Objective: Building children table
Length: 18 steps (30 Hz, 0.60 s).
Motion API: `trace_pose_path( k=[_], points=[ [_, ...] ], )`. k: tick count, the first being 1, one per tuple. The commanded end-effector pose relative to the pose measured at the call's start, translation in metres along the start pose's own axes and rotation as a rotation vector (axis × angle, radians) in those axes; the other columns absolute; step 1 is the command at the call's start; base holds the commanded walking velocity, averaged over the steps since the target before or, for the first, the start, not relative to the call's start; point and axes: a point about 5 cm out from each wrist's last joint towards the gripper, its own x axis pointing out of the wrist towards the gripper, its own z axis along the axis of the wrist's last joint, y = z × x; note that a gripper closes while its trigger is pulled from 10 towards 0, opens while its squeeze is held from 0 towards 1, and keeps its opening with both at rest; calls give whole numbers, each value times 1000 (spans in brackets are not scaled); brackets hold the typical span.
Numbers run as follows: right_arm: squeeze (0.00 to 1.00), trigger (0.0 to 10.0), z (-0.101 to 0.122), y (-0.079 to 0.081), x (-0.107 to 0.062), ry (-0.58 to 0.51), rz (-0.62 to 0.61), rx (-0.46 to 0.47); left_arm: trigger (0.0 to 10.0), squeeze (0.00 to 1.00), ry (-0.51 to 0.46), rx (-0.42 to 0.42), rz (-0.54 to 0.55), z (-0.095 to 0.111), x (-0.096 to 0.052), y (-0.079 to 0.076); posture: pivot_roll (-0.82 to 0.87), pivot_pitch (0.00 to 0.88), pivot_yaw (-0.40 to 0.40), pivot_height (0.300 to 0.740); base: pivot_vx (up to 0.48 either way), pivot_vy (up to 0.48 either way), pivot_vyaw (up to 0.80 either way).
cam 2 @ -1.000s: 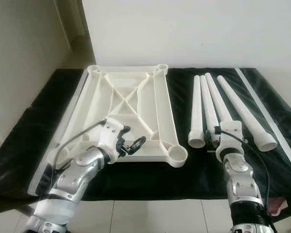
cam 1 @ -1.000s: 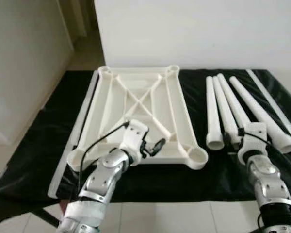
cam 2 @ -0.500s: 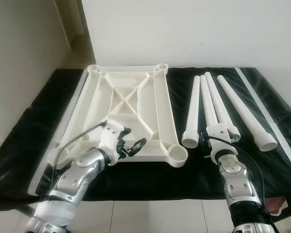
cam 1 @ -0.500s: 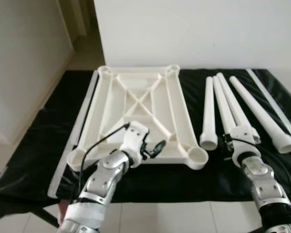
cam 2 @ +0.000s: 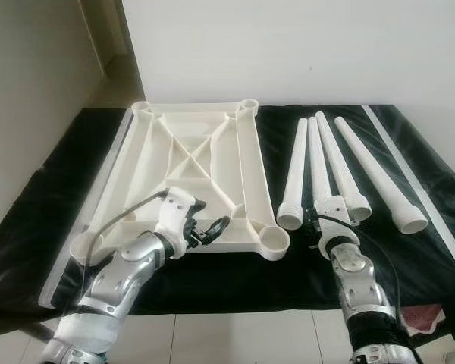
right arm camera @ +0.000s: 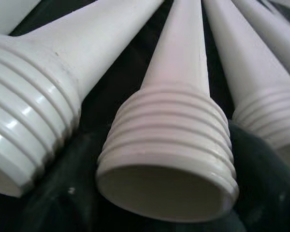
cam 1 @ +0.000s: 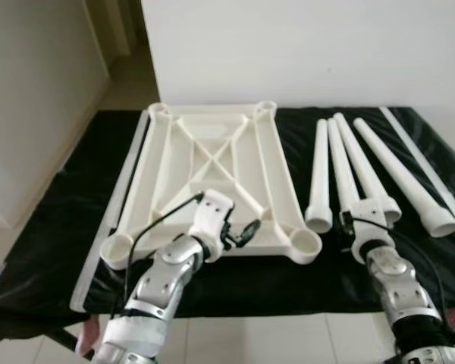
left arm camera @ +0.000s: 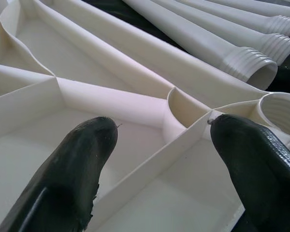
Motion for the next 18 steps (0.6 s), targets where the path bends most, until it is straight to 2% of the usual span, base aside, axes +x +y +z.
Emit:
trace_pose_path(
  k=[1, 4, 5, 6, 9, 14, 18],
  points=[
    [0, 0, -15, 10, -2, 64, 41, 56, 10000, 0, 11, 5, 20, 0, -1, 3, -4, 0, 20, 740, 0, 0, 0],
    [0, 0, -16, 10, -2, 72, 21, 96, 10000, 0, 13, 6, 15, 0, -1, 2, -4, 0, 20, 740, 0, 0, 0],
    [0, 10000, -17, 9, -2, 73, 8, 156, 10000, 0, 11, 11, 13, 1, -1, 2, -4, 0, 20, 740, 0, 0, 0],
    [0, 10000, -17, 9, -2, 73, 8, 156, 10000, 0, 11, 11, 13, 1, -1, 2, -4, 0, 20, 740, 0, 0, 0],
    [0, 10000, -16, 3, -1, 70, -31, 243, 10000, 0, 5, 11, 22, 3, 0, 5, 8, 0, 16, 740, 0, 0, 0],
    [0, 10000, -15, 1, -4, 51, -75, 325, 10000, 0, -3, 21, 31, 6, -2, 7, 29, 0, 10, 740, 0, 0, 0],
    [0, 10000, -14, 1, -11, 23, -124, 348, 10000, 0, -2, 21, 38, 5, -4, 7, 34, 0, 7, 740, 0, 0, 0]
  ],
)
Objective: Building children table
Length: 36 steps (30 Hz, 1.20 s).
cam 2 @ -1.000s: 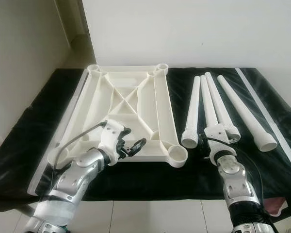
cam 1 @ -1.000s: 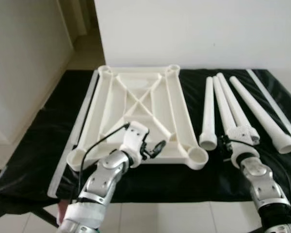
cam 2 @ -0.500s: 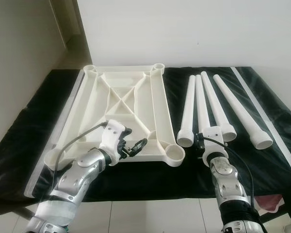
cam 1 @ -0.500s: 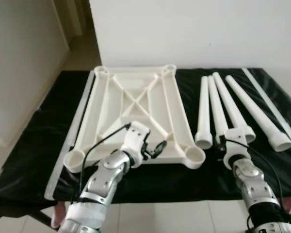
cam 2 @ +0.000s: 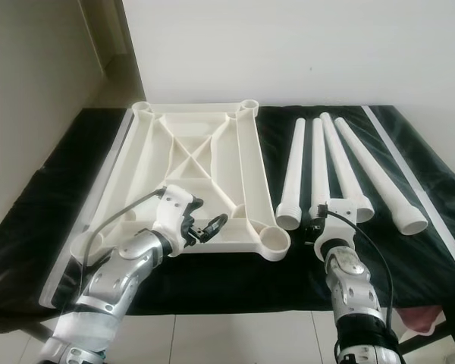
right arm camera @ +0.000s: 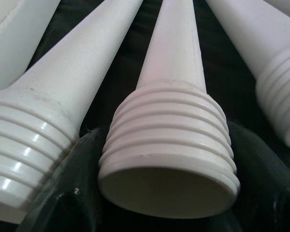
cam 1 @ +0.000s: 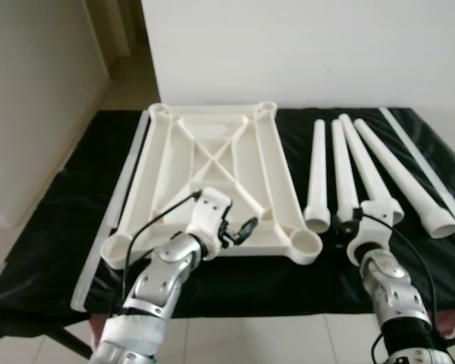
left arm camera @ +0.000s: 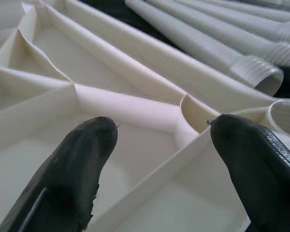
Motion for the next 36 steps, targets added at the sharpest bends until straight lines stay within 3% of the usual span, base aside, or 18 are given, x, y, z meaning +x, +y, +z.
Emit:
trace_pose_path(
  k=[1, 4, 6, 16, 18, 19, 20, 21, 22, 35, 36],
  points=[
    [0, 10000, -10, 0, -7, 30, -39, 42, 10000, 0, 17, -2, 26, -3, -3, 2, 34, 0, 7, 740, 0, 0, 0],
    [0, 10000, -8, 0, -11, 14, -60, 54, 10000, 0, 17, -5, 28, -3, -3, 2, 42, 0, 1, 740, 0, 0, 0],
    [0, 10000, -6, 4, -27, -18, -121, 67, 10000, 0, 20, -3, 34, -3, -5, 4, 44, 0, 0, 740, 0, 0, 0],
    [0, 10000, -14, 16, -48, 5, -111, 91, 10000, 0, 22, -4, 30, -2, -4, 4, 31, 0, 13, 740, 0, 0, 0],
    [125, 10000, -15, 24, -52, 1, -65, 81, 10000, 0, 24, 0, 18, -2, -3, 2, 28, 0, 18, 740, 0, 0, 0],
    [125, 10000, -15, 26, -53, 2, -51, 77, 10000, 0, 25, 1, 15, -2, -2, 1, 28, 0, 18, 740, 0, 0, 0],
    [463, 10000, -15, 28, -54, 4, -36, 78, 10000, 0, 26, 0, 14, -2, -2, 1, 28, 0, 18, 740, 0, 0, 0],
    [463, 10000, -15, 28, -55, 6, -30, 81, 10000, 0, 26, 0, 14, -2, -2, 1, 28, 0, 18, 740, 0, 0, 0],
    [1000, 10000, -14, 29, -57, 7, -16, 90, 10000, 0, 26, -1, 15, -2, -2, 2, 28, 0, 19, 740, 0, 0, 0],
    [1000, 10000, -16, 31, -70, 37, 10, 63, 10000, 0, 33, -6, 21, -3, -5, 3, 25, 0, 29, 740, 0, 0, 0],
    [486, 10000, -13, 31, -70, 22, 24, 65, 10000, 0, 34, -6, 18, -2, -4, 3, 21, 0, 29, 740, 0, 0, 0]
  ],
)
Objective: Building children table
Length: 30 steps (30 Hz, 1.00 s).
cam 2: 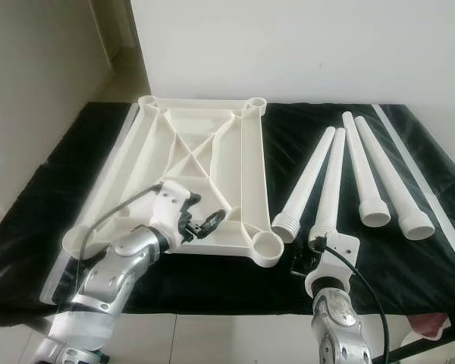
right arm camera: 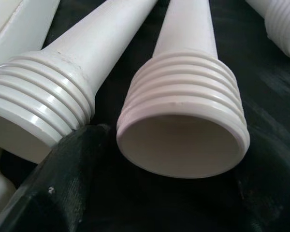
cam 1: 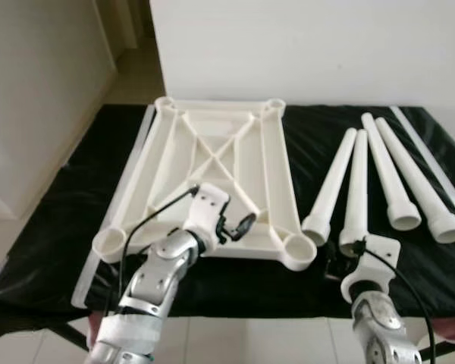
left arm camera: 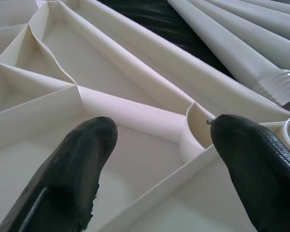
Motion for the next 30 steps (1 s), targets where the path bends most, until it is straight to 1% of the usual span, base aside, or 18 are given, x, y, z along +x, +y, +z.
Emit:
trace_pose_path(
  k=[1, 2, 5, 7, 8, 10, 13, 17, 24, 28, 30],
  points=[
    [486, 10000, 2, 8, -1, -1, 56, -3, 10000, 0, 21, -5, 7, -3, -1, 2, 21, 0, 29, 740, 0, 0, 0],
    [0, 10000, 4, 8, -1, -12, 68, -10, 10000, 0, 19, -6, 4, -3, -1, 2, 21, 0, 30, 740, 0, 0, 0],
    [0, 10000, 10, 7, 0, -37, 89, -17, 10000, 0, 24, 5, 6, -4, 0, 2, 13, 0, 33, 740, 0, 0, 0],
    [0, 10000, 17, 6, 2, -73, 113, -64, 10000, 0, 22, -1, 0, -3, 1, 1, 9, 0, 35, 740, 0, 0, 0],
    [0, 10000, 17, 6, 2, -73, 113, -64, 10000, 0, 22, -1, 0, -3, 1, 1, 9, 0, 35, 740, 0, 0, 0],
    [0, 10000, 26, 4, 4, -113, 123, -92, 10000, 0, 21, -3, -11, -2, 2, 0, 8, 0, 37, 740, 0, 0, 0],
    [0, 10000, 35, 3, 7, -142, 118, -100, 10000, 0, 22, -2, -11, -2, 3, 1, 7, 0, 38, 740, 0, 0, 0],
    [0, 10000, 41, 1, 8, -167, 117, -98, 10000, 0, 21, -3, -10, -3, 2, 0, 6, 0, 36, 740, 0, 0, 0],
    [0, 10000, 46, 4, 9, -184, 143, -119, 10000, 0, 19, -5, -17, -3, 3, -4, 1, 0, 31, 740, 0, 0, 0],
    [0, 10000, 49, 4, 11, -194, 141, -108, 10000, 0, 17, -5, -21, -4, 3, -5, 1, 0, 31, 740, 0, 0, 0],
    [0, 10000, 52, 1, 14, -196, 106, -81, 10000, 0, 17, -6, -24, -4, 3, -5, 0, 0, 33, 740, 0, 0, 0]
  ],
)
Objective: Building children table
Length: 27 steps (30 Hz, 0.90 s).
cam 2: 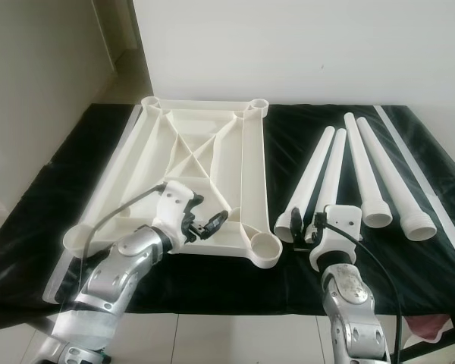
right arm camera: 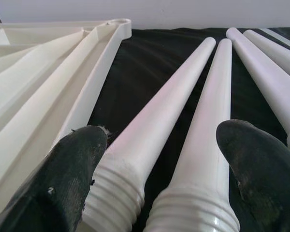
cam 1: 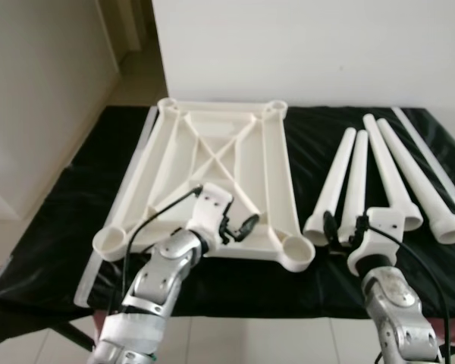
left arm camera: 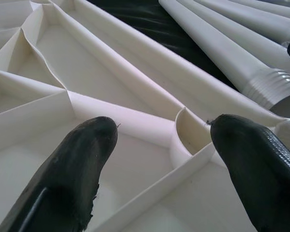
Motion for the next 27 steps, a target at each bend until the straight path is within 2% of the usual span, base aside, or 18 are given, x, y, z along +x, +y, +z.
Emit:
trace_pose_path(
  k=[1, 6, 9, 15, 17, 19, 21, 23, 25, 27],
  points=[
    [0, 10000, 5, -7, 5, -9, -57, 44, 10000, 0, 19, -5, -13, -5, 0, -1, 0, 0, 36, 740, 0, 0, 0],
    [0, 10000, 8, -15, 11, 0, -118, 95, 10000, 0, 20, -3, -17, -5, 0, -1, -3, 0, 40, 740, 0, 0, 0],
    [0, 10000, 11, -28, 25, 63, -205, 165, 10000, 0, 23, -3, -23, -5, 0, -2, -15, 0, 54, 740, 0, 0, 0],
    [0, 10000, 7, -43, 42, 182, -288, 179, 10000, 0, 31, -8, -38, -6, -1, -4, -19, 0, 63, 740, 0, 0, 0],
    [0, 10000, 7, -44, 43, 189, -297, 184, 10000, 0, 30, -8, -38, -6, -2, -4, -19, 0, 63, 740, 0, 0, 0],
    [0, 10000, 9, -48, 50, 228, -352, 139, 10000, 0, 38, -8, -36, -8, -4, -4, -16, 0, 62, 740, 0, 0, 0],
    [0, 10000, 8, -48, 52, 247, -354, 130, 10000, 0, 39, -9, -36, -8, -4, -4, -16, 0, 62, 740, 0, 0, 0],
    [0, 10000, 7, -44, 61, 305, -327, 237, 10000, 0, 47, -15, -36, -10, -7, -5, -10, 16, 56, 740, 0, 0, 0],
    [0, 10000, 7, -43, 62, 310, -321, 267, 10000, 0, 49, -16, -35, -10, -8, -6, -10, 16, 56, 740, 0, 0, 0],
    [0, 10000, 9, -42, 65, 308, -320, 260, 10000, 0, 54, -22, -32, -12, -9, -6, -11, 22, 54, 740, 0, 0, 0]
  ],
)
